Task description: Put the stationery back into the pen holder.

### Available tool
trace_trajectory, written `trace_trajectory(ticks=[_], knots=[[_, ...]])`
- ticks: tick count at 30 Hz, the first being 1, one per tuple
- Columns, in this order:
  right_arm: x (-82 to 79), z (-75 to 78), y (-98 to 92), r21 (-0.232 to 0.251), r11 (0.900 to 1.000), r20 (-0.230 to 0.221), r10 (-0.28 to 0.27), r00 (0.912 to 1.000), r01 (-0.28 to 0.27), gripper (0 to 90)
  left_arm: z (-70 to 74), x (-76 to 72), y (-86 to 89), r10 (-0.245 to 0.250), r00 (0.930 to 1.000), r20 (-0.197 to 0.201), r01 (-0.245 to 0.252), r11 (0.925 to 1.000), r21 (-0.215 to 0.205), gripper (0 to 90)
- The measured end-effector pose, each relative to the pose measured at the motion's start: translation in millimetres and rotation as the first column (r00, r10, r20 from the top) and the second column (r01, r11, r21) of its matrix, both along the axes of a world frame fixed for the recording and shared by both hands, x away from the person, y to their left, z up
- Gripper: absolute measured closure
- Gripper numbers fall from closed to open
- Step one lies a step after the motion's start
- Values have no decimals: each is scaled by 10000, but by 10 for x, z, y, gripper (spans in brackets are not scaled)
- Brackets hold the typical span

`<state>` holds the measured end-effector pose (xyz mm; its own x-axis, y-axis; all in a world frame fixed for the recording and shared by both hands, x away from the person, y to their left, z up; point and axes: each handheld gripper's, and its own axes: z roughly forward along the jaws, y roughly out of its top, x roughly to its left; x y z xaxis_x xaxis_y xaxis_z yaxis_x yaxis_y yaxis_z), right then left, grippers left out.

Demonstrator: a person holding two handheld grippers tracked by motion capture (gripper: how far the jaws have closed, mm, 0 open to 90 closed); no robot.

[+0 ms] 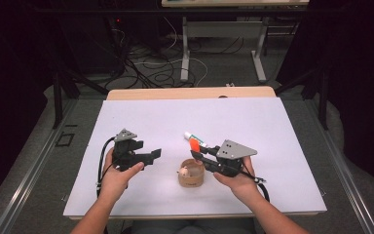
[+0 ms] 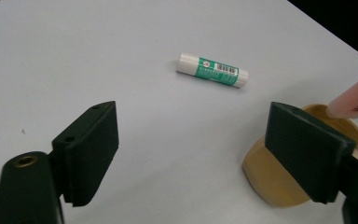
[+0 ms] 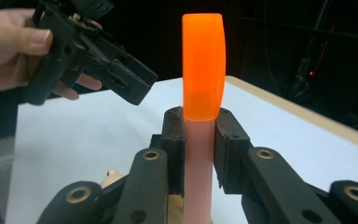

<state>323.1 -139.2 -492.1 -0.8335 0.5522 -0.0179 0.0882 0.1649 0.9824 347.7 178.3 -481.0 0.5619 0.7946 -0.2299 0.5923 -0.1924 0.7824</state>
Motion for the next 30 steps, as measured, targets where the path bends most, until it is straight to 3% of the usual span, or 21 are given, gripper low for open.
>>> trace_trajectory(ticks=[3, 6, 8, 13, 16, 22, 30], knots=[[16, -70, -11, 234, 9996, -325, -178, 9993, 185, 763, -38, 3, 12, 173, 9998, -88, -173, 9998, 79, 134], [24, -115, -24, 301, 9991, -640, -264, 9976, 283, 762, -74, 13, 14, 369, 9993, -54, -367, 9986, 374, 50], [27, -152, -18, 539, 9980, -836, -275, 9961, 321, 761, -98, 20, 21, 480, 9988, -117, -473, 9974, 547, 46], [34, -237, 7, 461, 9983, -1176, -302, 9926, 358, 760, -153, 34, 38, 906, 9955, -273, -890, 9945, 556, 45], [36, -293, 31, 451, 9983, -1313, -308, 9909, 370, 760, -167, 35, 47, 911, 9955, -277, -895, 9945, 549, 45], [33, -372, 66, 223, 9992, -1442, -294, 9891, 329, 757, -192, 36, 45, 860, 9957, -332, -839, 9947, 598, 45], [63, -464, 111, -651, 9978, -1482, -191, 9888, 96, 752, -222, 40, 30, 759, 9963, -391, -731, 9949, 694, 45]])
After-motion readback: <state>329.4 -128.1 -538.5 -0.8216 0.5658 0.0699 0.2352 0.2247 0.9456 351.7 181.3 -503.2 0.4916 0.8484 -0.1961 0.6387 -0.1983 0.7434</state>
